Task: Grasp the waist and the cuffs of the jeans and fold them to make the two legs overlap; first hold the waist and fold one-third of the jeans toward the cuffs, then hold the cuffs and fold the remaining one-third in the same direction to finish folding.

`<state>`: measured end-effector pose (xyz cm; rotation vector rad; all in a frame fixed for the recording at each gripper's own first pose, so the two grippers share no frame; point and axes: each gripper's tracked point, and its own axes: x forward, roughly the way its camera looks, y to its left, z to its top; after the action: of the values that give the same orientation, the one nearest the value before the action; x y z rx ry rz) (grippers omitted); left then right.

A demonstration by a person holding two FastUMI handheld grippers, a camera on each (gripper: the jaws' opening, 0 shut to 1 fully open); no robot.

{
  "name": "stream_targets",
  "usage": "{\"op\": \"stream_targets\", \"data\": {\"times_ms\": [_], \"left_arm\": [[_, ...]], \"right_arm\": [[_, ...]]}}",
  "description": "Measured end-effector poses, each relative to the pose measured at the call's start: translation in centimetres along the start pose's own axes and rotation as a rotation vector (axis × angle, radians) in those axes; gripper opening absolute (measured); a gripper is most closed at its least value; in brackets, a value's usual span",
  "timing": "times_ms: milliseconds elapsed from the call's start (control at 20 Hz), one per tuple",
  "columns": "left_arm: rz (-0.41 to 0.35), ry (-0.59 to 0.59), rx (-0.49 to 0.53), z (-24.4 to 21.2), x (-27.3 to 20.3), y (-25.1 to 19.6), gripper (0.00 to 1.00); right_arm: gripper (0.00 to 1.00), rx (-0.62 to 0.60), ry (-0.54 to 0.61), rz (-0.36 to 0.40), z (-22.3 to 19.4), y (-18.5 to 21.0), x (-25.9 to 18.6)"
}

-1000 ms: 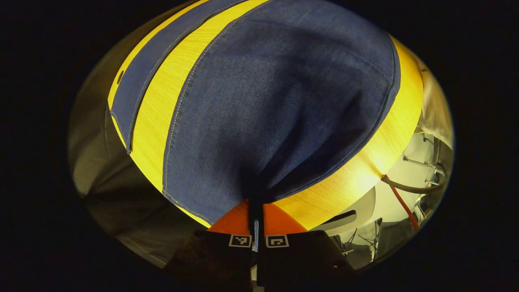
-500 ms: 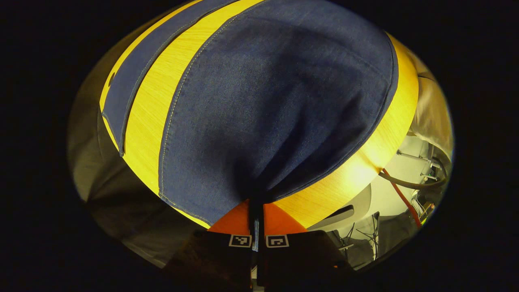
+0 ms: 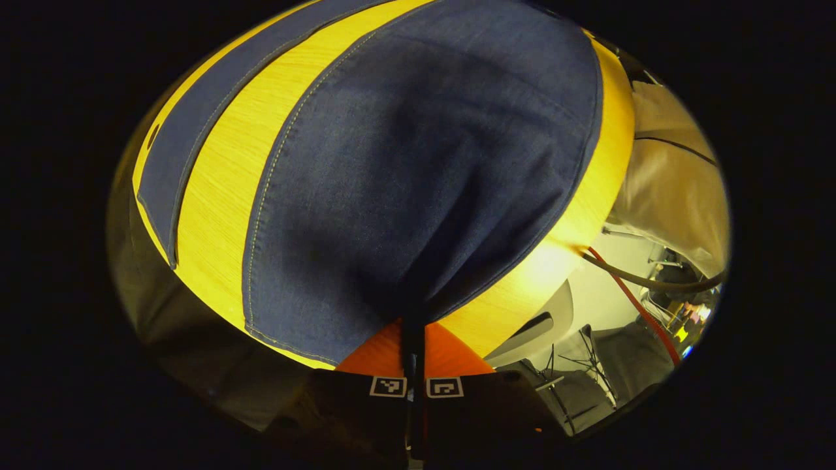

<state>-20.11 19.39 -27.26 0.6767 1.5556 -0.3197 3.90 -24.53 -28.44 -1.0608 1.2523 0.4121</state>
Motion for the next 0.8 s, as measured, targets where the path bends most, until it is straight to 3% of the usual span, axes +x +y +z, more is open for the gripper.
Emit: {"op": "stream_targets", "data": {"times_ms": [150,400,700,800], "left_arm": [[0.004,-0.018,0.017,-0.2,-1.8,0.8,0.0],[0.021,-0.021,0.037,-0.3,-5.5,2.6,0.0],[0.068,0.025,0.015,0.0,-9.5,6.6,0.0],[0.097,0.04,0.007,0.9,-11.1,9.1,0.0]], "right_arm": [[0.03,0.165,-0.06,-0.005,1.1,-1.0,-1.5],[0.03,0.335,-0.165,-0.027,4.0,-3.5,-4.4],[0.06,0.431,-0.23,-0.041,8.9,-7.9,-8.3],[0.03,0.461,-0.243,-0.044,10.8,-9.2,-8.6]]}}
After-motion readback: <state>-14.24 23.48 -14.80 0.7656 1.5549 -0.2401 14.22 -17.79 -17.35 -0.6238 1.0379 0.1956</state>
